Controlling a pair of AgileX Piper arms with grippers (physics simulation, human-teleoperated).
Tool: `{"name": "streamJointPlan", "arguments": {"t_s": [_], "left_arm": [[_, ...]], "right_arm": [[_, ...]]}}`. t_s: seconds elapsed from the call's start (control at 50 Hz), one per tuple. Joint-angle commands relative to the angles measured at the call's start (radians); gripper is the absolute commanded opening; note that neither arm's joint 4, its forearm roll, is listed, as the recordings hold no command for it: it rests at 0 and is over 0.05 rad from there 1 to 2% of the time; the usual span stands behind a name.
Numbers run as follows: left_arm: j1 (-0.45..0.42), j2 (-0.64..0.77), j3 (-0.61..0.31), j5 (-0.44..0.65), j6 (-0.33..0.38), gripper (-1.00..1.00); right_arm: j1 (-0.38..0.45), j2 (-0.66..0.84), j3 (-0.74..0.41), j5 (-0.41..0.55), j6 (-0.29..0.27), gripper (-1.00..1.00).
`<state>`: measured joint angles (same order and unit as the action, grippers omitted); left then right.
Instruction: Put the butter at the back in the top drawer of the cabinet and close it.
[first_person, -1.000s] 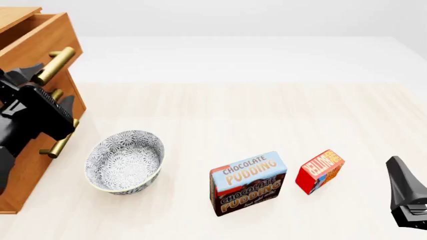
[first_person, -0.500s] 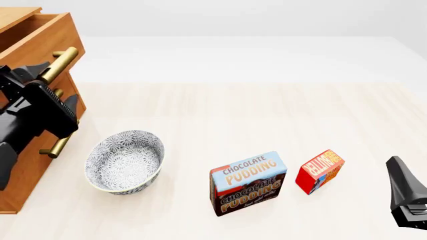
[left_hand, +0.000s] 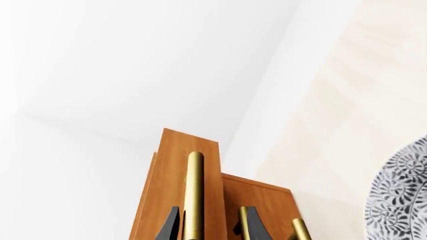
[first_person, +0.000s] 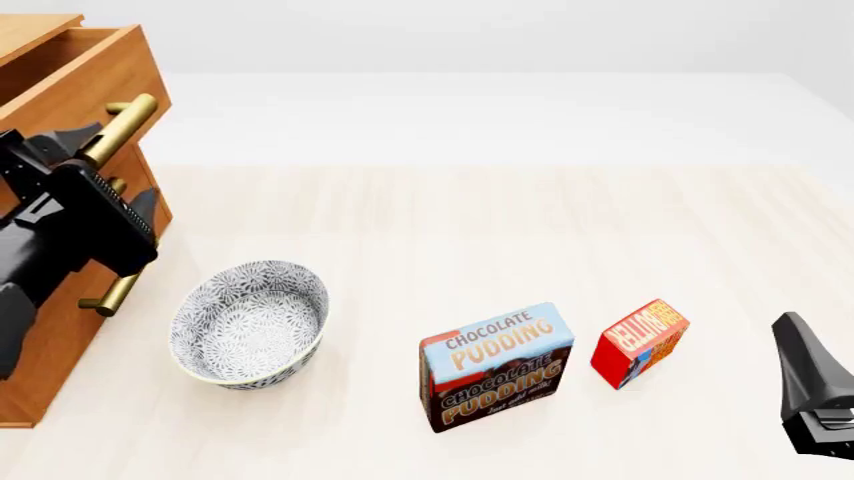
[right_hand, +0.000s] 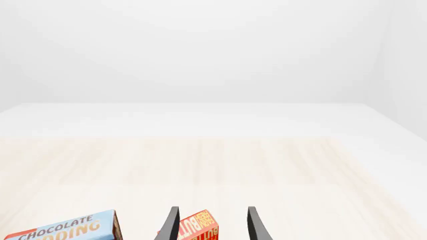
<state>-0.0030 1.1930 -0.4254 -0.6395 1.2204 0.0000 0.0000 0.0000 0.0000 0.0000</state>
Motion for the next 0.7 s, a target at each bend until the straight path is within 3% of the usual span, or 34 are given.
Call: {"name": "streamJointPlan", "arguments": {"t_s": [0.02,0.2,0.22,0.24,0.4,0.44,0.54,0.7], "left_arm": [[-0.017,0.071,0.058,0.076,-0.017,1.0],[-0.017,0.071,0.058,0.076,-0.017,1.0],[-0.043,-0.329,-0.067,0.476,-0.135,1.0],[-0.04,-0.541,-0.078,0.689,-0.139,1.0],[-0.031,-0.61,-0.171,0.847,-0.205,1.0],[-0.06,-0.615,-0.18,0.827,-0.199,1.0],[-0.043,-0.655,-0.247,0.922,-0.239,1.0],[-0.048,-0.637,-0.383,1.045,-0.34,1.0]], "right_arm": [[0.0,0.0,0.0,0.0,0.0,1.0],[0.0,0.0,0.0,0.0,0.0,1.0],[0.0,0.0,0.0,0.0,0.0,1.0],[0.0,0.0,0.0,0.0,0.0,1.0],[0.0,0.0,0.0,0.0,0.0,1.0],[0.0,0.0,0.0,0.0,0.0,1.0],[0.0,0.0,0.0,0.0,0.0,1.0],[0.0,0.0,0.0,0.0,0.0,1.0]]}}
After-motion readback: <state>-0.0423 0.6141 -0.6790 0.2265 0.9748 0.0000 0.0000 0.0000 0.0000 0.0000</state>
